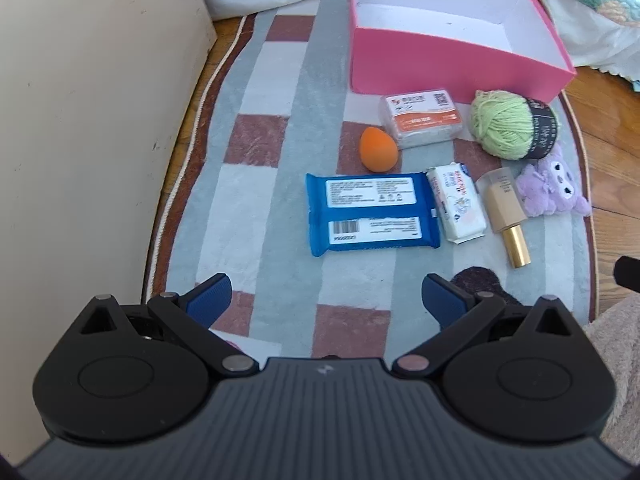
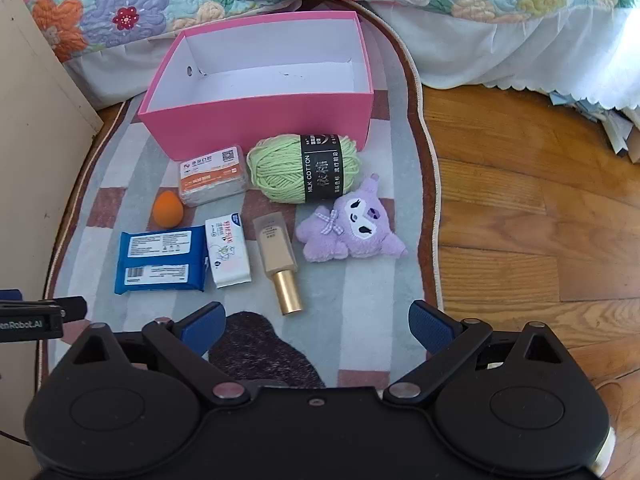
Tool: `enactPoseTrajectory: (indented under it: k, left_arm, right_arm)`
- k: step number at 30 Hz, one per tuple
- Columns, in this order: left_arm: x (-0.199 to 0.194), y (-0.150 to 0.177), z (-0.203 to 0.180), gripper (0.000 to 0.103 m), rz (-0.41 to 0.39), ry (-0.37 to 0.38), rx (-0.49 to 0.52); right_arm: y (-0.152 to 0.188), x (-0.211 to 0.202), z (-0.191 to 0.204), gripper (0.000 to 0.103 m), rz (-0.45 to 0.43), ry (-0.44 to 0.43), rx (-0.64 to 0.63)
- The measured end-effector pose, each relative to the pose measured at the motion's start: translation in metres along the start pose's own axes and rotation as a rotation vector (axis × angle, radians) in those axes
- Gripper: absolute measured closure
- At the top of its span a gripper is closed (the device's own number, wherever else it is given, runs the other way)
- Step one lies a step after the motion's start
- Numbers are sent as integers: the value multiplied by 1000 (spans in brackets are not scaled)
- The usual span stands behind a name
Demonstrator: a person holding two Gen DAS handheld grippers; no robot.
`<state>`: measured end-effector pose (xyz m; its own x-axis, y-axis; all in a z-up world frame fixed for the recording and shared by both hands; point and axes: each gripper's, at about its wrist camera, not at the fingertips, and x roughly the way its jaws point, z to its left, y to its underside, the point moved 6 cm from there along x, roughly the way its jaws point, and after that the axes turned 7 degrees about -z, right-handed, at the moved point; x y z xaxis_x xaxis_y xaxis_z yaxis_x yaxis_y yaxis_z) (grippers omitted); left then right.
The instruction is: Organize objects
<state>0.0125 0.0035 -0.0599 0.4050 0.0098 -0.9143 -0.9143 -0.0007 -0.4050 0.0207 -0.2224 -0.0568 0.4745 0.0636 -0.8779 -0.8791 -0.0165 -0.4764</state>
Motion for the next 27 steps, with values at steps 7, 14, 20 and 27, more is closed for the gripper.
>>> enactPoseTrajectory:
  k: [7,14,20,27]
  left_arm:
    - [-4,-3,-2,0,-1,4,12]
    - [-2,-1,4,0,4,6,-9]
    - [0,3,6,0,12,5,-10]
    - [0,2,9,0,13,6,-19]
  right_arm:
    - [2,2,2,3,31,-21,28]
    - [4,2,2,3,34,-31,50]
    - [5,6,1,3,57,-30,45]
    - [8,6,1,3,66,-34,45]
